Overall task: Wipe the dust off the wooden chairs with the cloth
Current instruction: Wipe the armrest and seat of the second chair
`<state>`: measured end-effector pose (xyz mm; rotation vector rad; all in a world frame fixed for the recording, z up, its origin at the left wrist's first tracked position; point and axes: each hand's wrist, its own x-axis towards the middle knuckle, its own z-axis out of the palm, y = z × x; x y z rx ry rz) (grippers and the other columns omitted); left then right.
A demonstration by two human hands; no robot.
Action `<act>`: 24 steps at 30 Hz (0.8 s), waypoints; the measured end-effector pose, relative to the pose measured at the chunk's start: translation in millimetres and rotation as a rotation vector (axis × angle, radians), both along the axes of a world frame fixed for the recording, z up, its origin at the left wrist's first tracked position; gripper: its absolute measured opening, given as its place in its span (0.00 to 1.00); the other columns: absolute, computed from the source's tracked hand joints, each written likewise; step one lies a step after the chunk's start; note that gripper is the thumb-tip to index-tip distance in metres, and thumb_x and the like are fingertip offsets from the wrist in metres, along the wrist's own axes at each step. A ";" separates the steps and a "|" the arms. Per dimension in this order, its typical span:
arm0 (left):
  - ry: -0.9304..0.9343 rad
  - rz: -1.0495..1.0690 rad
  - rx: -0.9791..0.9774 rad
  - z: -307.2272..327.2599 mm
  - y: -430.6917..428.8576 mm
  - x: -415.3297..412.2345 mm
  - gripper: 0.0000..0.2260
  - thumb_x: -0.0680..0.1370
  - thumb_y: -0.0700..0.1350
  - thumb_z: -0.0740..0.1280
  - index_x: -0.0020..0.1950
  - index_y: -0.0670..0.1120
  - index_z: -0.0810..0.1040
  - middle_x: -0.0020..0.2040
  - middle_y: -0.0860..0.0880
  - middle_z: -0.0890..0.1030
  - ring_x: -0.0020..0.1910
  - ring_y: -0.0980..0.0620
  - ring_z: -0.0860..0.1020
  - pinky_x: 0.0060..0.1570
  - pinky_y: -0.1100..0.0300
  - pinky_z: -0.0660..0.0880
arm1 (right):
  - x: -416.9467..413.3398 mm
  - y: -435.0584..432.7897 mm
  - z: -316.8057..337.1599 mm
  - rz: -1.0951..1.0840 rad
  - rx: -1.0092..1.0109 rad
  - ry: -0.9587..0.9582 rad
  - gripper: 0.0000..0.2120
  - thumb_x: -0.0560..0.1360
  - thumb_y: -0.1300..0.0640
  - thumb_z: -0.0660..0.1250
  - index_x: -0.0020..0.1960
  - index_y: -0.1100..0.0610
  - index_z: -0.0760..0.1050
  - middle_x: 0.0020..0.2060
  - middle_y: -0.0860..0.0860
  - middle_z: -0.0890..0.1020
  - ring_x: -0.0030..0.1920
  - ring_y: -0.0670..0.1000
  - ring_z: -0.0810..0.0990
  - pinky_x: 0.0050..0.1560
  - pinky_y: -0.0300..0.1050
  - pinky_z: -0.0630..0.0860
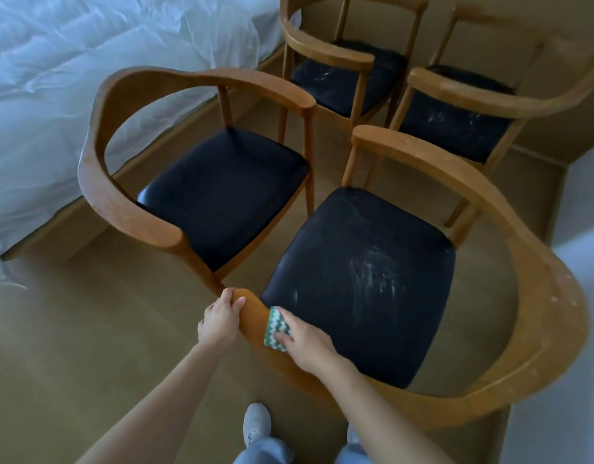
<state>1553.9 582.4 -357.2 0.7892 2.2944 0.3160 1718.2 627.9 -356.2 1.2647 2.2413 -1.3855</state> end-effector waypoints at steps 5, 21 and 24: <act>0.009 -0.004 -0.017 0.3 0.9 -1.4 0.17 0.82 0.55 0.49 0.68 0.51 0.65 0.65 0.46 0.74 0.67 0.44 0.66 0.64 0.47 0.62 | -38.2 4.5 5.7 -0.058 0.035 0.030 0.24 0.82 0.47 0.52 0.77 0.48 0.51 0.72 0.50 0.66 0.68 0.55 0.69 0.65 0.51 0.66; 0.015 -0.028 -0.036 7.4 1.9 3.1 0.19 0.83 0.54 0.48 0.71 0.50 0.62 0.65 0.42 0.71 0.66 0.40 0.66 0.66 0.44 0.63 | 115.9 -7.9 17.2 0.092 -0.018 -0.196 0.21 0.81 0.44 0.53 0.74 0.41 0.56 0.66 0.45 0.72 0.61 0.49 0.74 0.58 0.46 0.71; 0.024 -0.031 -0.040 8.6 2.4 3.5 0.18 0.83 0.54 0.48 0.71 0.50 0.62 0.65 0.42 0.71 0.66 0.40 0.66 0.65 0.44 0.63 | 66.7 -7.3 8.6 0.071 0.015 -0.107 0.23 0.81 0.44 0.53 0.75 0.44 0.54 0.68 0.48 0.71 0.64 0.52 0.72 0.61 0.49 0.69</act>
